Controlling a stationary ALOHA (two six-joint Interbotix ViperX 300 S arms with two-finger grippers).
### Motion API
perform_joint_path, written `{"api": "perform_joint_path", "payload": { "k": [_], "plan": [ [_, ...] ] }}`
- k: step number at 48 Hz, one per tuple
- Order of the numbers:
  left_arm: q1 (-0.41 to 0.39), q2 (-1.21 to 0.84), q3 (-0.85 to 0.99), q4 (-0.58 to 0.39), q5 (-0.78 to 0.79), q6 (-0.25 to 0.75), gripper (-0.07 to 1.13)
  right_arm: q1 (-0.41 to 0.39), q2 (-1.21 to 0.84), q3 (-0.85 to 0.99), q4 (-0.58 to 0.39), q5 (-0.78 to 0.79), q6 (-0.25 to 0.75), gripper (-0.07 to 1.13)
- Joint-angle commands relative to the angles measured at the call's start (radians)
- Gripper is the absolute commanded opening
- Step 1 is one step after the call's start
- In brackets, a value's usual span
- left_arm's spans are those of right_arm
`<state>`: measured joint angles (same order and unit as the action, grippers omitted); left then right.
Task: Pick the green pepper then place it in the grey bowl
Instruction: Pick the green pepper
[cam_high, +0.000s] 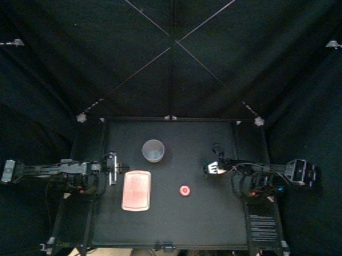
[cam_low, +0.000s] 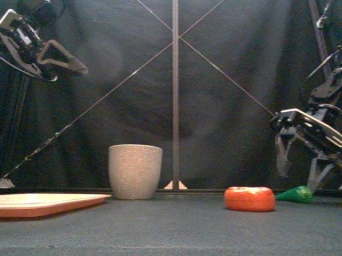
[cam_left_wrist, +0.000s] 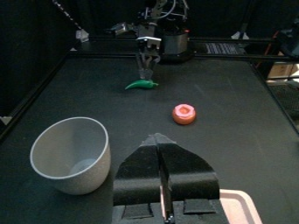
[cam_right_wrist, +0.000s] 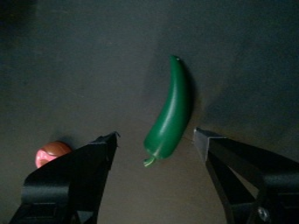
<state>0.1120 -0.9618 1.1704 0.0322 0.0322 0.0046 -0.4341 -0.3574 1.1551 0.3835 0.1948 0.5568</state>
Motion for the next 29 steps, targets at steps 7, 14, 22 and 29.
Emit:
{"api": "perform_joint_path", "payload": {
  "k": [7, 14, 22, 29],
  "plan": [
    [0.002, 0.002, -0.017, 0.002, -0.012, 0.002, 0.11, -0.006, 0.081, -0.038, 0.0, -0.002, -0.002, 1.01],
    [0.002, 0.002, -0.017, 0.003, -0.012, 0.002, 0.11, -0.005, 0.103, -0.051, -0.003, 0.0, -0.002, 1.0],
    [0.002, 0.0, -0.015, 0.002, -0.012, 0.002, 0.11, 0.002, 0.103, -0.051, -0.011, 0.012, 0.0, 0.79],
    [0.002, -0.005, -0.015, 0.002, -0.012, 0.002, 0.11, 0.002, 0.103, -0.054, -0.031, 0.014, 0.0, 0.59]
  ]
}}
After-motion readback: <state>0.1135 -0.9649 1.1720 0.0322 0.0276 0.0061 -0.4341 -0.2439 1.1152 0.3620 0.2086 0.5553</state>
